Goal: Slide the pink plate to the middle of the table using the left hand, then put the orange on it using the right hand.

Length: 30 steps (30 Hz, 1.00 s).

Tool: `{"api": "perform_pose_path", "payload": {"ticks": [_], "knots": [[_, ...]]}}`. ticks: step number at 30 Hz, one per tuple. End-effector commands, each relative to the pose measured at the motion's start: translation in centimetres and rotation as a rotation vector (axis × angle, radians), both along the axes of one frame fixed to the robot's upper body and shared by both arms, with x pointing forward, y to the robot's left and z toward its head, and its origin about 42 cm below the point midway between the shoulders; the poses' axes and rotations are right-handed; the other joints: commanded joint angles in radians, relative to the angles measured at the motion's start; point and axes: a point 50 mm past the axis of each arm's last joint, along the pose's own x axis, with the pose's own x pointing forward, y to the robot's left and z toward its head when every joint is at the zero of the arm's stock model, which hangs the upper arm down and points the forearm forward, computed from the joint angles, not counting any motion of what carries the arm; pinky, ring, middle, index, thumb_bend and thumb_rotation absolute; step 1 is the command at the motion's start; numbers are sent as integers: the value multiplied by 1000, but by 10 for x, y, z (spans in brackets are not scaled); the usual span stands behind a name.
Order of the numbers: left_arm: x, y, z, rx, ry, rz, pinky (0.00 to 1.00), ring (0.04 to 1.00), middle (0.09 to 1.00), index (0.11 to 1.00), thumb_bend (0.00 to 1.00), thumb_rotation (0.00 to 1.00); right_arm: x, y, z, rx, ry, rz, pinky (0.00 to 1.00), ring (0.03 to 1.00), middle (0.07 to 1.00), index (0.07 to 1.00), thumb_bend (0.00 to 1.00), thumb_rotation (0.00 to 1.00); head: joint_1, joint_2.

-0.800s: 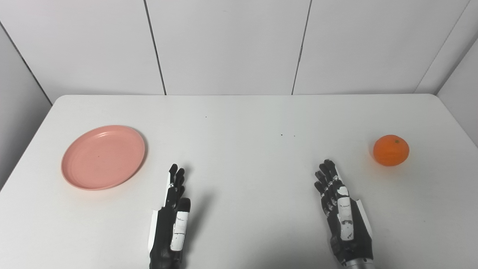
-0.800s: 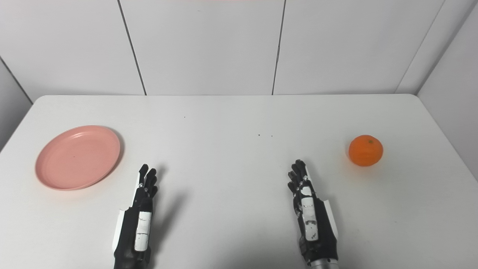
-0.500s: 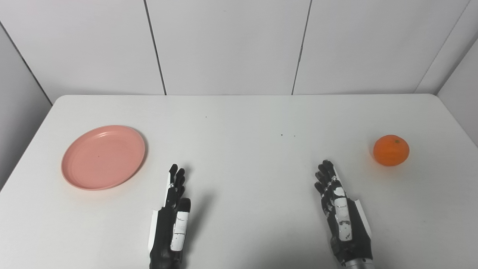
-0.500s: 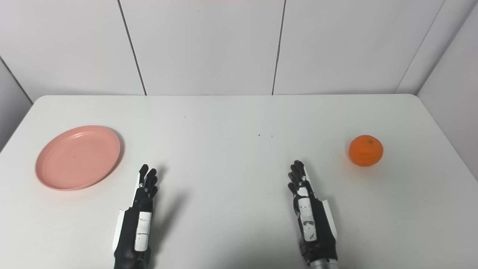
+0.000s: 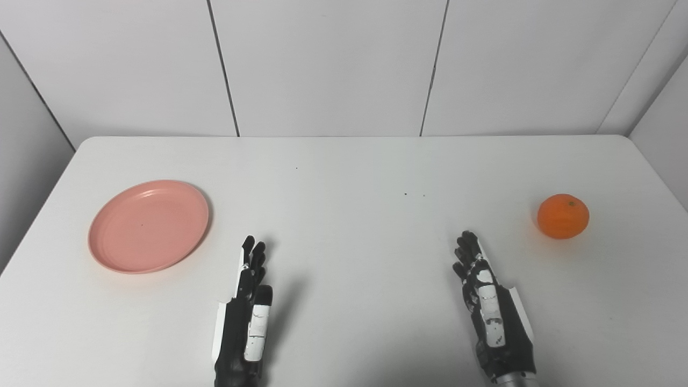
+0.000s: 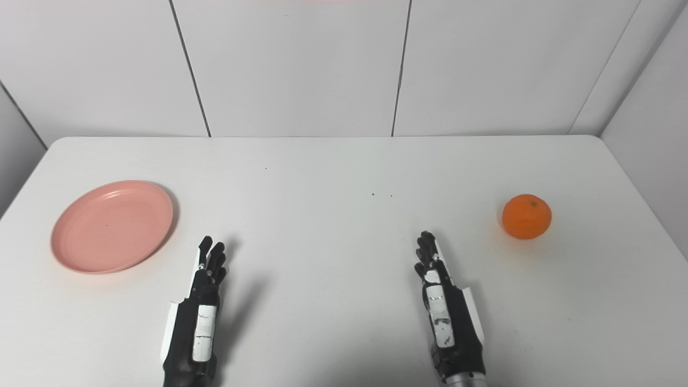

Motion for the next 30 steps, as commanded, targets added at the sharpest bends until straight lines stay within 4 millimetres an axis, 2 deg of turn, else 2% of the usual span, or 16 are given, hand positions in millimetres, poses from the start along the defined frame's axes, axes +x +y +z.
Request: {"api": "perform_pose_path", "payload": {"ticks": [1, 7, 14, 17, 18, 20, 21, 24, 25, 26, 30], "knots": [[-72, 26, -34, 30, 173, 46, 1000, 996, 979, 1000, 971, 1000, -30, -14, 4, -59, -55, 18, 1000, 999, 977, 968, 874, 1000, 1, 0], [-73, 26, -34, 36, 170, 45, 1000, 1000, 980, 1000, 968, 1000, -30, -15, 5, -55, -55, 21, 1000, 1000, 981, 972, 875, 1000, 7, 0], [-72, 22, -39, 36, 171, 47, 1000, 999, 978, 1000, 929, 1000, -29, -20, 1, -57, -50, 20, 1000, 1000, 982, 976, 872, 1000, 35, -22], [-72, 19, -43, 30, 176, 46, 1000, 994, 975, 1000, 921, 1000, -30, -23, -3, -55, -43, 23, 1000, 1000, 986, 981, 878, 1000, 78, -55], [-72, 18, -43, 29, 176, 46, 1000, 994, 974, 1000, 920, 1000, -30, -24, -5, -55, -41, 23, 1000, 1000, 986, 982, 879, 1000, 78, -55], [-72, 14, -48, 37, 179, 44, 1000, 988, 969, 997, 912, 1000, -30, -29, -9, -51, -36, 28, 1000, 1000, 988, 986, 877, 1000, 140, -96], [-72, 13, -49, 40, 181, 43, 1000, 983, 963, 993, 908, 1000, -31, -31, -11, -49, -34, 32, 1000, 1000, 992, 990, 873, 1000, 140, -96], [-70, 8, -55, 40, 185, 39, 1000, 967, 949, 976, 905, 1000, -31, -38, -18, -44, -32, 35, 1000, 1000, 999, 997, 871, 1000, 190, -140], [-70, 7, -56, 42, 186, 35, 999, 963, 948, 972, 928, 1000, -31, -39, -20, -41, -32, 34, 1000, 1000, 998, 996, 870, 1000, 190, -140], [-69, 5, -58, 46, 187, 30, 995, 961, 948, 972, 940, 1000, -30, -42, -22, -40, -32, 34, 1000, 1000, 997, 996, 869, 1000, 207, -158], [-67, 0, -61, 59, 182, 21, 968, 955, 950, 970, 985, 1000, -29, -49, -28, -34, -24, 34, 1000, 1000, 1000, 996, 878, 1000, 239, -190]]}}
